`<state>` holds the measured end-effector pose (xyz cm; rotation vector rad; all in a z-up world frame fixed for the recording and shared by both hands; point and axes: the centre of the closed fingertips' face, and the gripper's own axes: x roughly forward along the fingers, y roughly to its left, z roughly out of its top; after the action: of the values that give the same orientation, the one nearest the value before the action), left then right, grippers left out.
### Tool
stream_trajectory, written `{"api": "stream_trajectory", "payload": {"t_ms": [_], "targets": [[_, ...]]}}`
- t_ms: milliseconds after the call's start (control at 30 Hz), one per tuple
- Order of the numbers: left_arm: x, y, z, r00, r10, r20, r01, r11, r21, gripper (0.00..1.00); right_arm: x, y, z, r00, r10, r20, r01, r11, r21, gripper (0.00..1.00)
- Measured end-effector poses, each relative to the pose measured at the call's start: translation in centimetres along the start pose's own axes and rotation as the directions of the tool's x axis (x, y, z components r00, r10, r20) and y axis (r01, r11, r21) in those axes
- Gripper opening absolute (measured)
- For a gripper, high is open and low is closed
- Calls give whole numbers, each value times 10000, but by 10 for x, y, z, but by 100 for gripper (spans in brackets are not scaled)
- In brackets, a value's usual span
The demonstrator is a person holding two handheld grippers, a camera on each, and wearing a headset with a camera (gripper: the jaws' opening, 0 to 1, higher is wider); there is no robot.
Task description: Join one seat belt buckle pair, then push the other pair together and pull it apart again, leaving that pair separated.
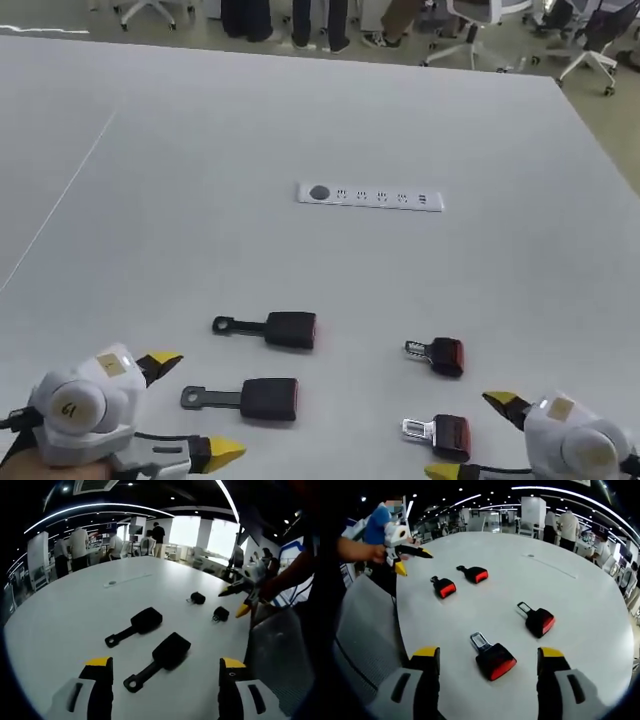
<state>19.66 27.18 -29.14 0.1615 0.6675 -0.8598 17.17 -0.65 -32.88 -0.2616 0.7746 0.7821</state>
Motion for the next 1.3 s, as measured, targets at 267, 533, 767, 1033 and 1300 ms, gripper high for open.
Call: {"api": "stream_trajectory", "payload": {"t_ms": [267, 533, 767, 1033, 1300], "targets": [[23, 0, -10, 9930, -840, -832, 930, 9895, 1105, 82, 9, -1, -8, 9959, 701, -567, -718, 9970, -288, 77], [45, -7, -9, 9759, -1647, -1430, 1883, 9671, 1710, 78, 14, -4, -16, 9863, 1252, -1077, -1311, 9901, -500, 75], [66, -5, -13, 9550, -2210, -1980, 2626, 9402, 2171, 69, 21, -3, -21, 9692, 1829, -1650, -1997, 9755, -920, 68], [81, -7, -30, 9221, -2590, -2873, 3348, 9064, 2574, 64, 26, 0, -29, 9429, 2286, -2424, -2756, 9439, -1818, 60], [87, -1, -34, 9053, -2560, -3389, 3783, 8487, 3696, 50, 26, -5, -30, 9346, 2379, -2646, -2952, 9335, -2034, 51]]}}
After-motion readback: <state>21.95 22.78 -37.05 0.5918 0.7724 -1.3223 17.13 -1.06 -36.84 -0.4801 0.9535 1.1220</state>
